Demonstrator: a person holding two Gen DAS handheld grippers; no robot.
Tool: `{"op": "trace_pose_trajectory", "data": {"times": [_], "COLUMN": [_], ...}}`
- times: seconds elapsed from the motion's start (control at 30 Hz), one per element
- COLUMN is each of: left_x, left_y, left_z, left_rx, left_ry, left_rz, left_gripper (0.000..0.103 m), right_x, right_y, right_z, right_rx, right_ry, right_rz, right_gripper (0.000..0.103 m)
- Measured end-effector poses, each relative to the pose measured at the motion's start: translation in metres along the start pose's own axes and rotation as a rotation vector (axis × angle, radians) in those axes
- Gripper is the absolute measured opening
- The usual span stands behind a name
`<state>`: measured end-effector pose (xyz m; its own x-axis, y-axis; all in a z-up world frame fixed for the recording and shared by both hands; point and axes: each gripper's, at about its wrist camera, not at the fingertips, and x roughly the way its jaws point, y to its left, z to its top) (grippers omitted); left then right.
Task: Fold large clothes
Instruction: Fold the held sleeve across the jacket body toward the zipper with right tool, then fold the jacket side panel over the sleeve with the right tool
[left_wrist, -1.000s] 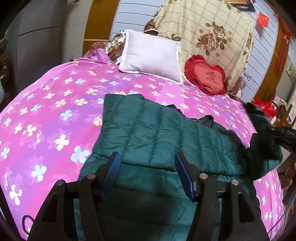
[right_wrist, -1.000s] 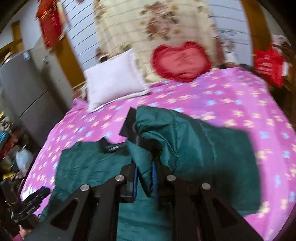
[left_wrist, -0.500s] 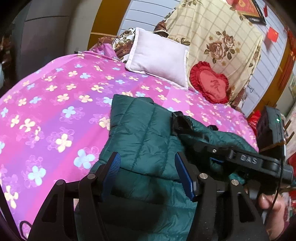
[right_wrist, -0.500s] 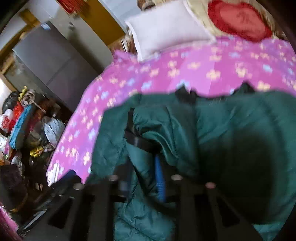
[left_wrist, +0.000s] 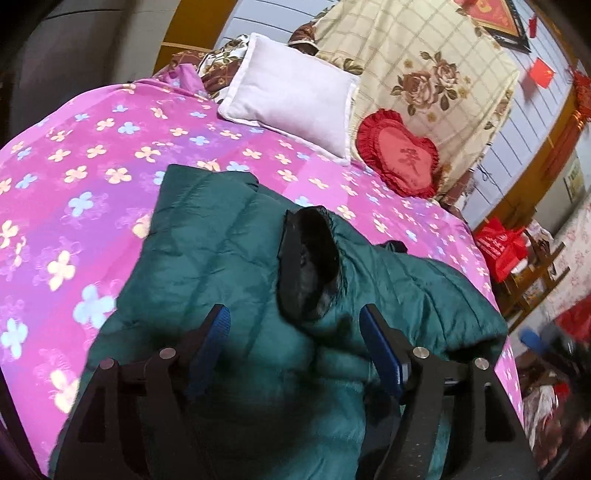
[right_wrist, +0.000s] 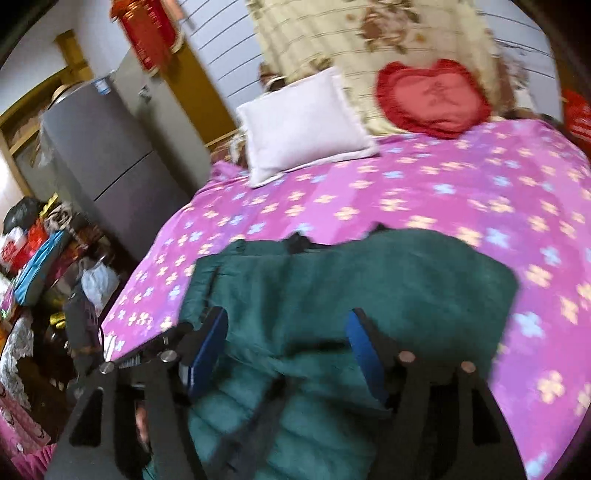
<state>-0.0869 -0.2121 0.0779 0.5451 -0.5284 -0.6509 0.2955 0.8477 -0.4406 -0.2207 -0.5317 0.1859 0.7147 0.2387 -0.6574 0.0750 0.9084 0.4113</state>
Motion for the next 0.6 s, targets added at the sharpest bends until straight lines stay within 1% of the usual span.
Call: {"op": "trace_pose_trajectory", "data": {"times": [0.07,0.1,0.13,0.17,0.2,0.23,0.27,0.3,0.4,0.43,0.5,0.6], "left_x": [0.013,0.019,0.027,0.034,0.038,0.035,0.027,0.018,-0.005,-0.011,-0.014,-0.011], "left_y": [-0.003,-0.005,-0.008,-0.012,-0.016,-0.017,-0.017,-0.017,-0.009,-0.003,0.014,0.04], "left_z": [0.005,0.006,0.008,0.011,0.014,0.017,0.02,0.024,0.035,0.038,0.042,0.04], "left_rx": [-0.021,-0.017,0.002,0.028,0.059,0.064,0.07,0.085,0.124,0.13,0.129,0.094], "left_ry": [-0.015,-0.011,0.01,0.041,0.062,0.047,0.013,-0.009,-0.069,-0.08,-0.076,-0.069], "left_rz": [0.026,0.028,0.032,0.05,0.093,0.101,0.09,0.095,0.155,0.19,0.238,0.279], "left_gripper": [0.053,0.04,0.029,0.007,0.002,0.0,0.0,0.0,0.0,0.0,0.0,0.0], "right_x": [-0.019,-0.028,-0.038,-0.047,-0.054,-0.059,-0.061,-0.061,-0.041,-0.03,-0.002,0.046], "right_y": [-0.02,-0.029,-0.039,-0.049,-0.058,-0.066,-0.074,-0.08,-0.084,-0.08,-0.068,-0.047], "right_z": [-0.004,-0.006,-0.007,-0.007,-0.008,-0.008,-0.008,-0.009,-0.011,-0.012,-0.012,-0.011], "right_rx": [0.008,0.006,0.007,0.016,0.031,0.048,0.072,0.09,0.103,0.088,0.052,0.0], "right_ry": [-0.004,-0.011,-0.026,-0.048,-0.068,-0.081,-0.088,-0.087,-0.061,-0.048,-0.017,0.028], "right_rz": [-0.044,-0.076,-0.109,-0.141,-0.167,-0.188,-0.206,-0.214,-0.197,-0.193,-0.187,-0.174], "right_gripper": [0.071,0.071,0.071,0.071,0.071,0.071,0.071,0.071,0.071,0.071,0.071,0.071]}}
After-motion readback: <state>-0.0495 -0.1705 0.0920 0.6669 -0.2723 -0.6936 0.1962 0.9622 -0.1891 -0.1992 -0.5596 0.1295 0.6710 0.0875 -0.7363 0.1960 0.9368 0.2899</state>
